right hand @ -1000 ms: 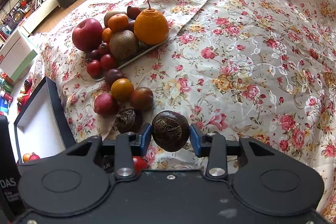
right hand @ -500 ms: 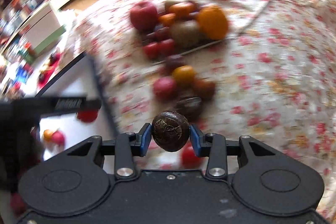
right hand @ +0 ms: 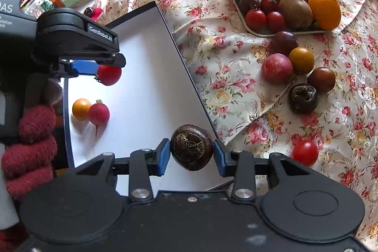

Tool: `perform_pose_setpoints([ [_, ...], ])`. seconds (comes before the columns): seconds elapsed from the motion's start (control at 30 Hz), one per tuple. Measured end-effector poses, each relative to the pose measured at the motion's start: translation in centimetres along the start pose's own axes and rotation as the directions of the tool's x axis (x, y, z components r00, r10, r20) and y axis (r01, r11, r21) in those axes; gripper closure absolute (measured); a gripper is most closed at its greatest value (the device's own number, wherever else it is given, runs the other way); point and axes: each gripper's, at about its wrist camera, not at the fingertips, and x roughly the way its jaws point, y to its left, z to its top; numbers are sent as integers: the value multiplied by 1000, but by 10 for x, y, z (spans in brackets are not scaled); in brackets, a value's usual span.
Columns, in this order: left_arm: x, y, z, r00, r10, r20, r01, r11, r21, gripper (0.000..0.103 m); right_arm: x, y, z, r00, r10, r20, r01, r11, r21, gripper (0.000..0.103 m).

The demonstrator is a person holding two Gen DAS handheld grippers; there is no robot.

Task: Organize fruits
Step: 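Release the tomato into the box with the left tool while the right tool drops the passion fruit in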

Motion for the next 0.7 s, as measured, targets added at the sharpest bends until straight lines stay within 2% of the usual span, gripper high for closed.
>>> perform_pose_setpoints([
  [0.17,-1,8,4,1000,-20,23,20,999,-30,63,6,0,5,1000,-17,1,17,1000,3,62],
  [0.33,-5,12,7,998,2,59,0,999,-47,63,7,3,8,999,-30,28,30,999,-13,62],
  [0.53,-10,9,3,989,101,110,-101,995,-7,63,13,5,7,999,-34,38,35,999,-27,62],
  [0.7,-11,9,0,991,97,97,-98,995,6,63,13,4,6,998,-28,57,30,999,-23,62],
])
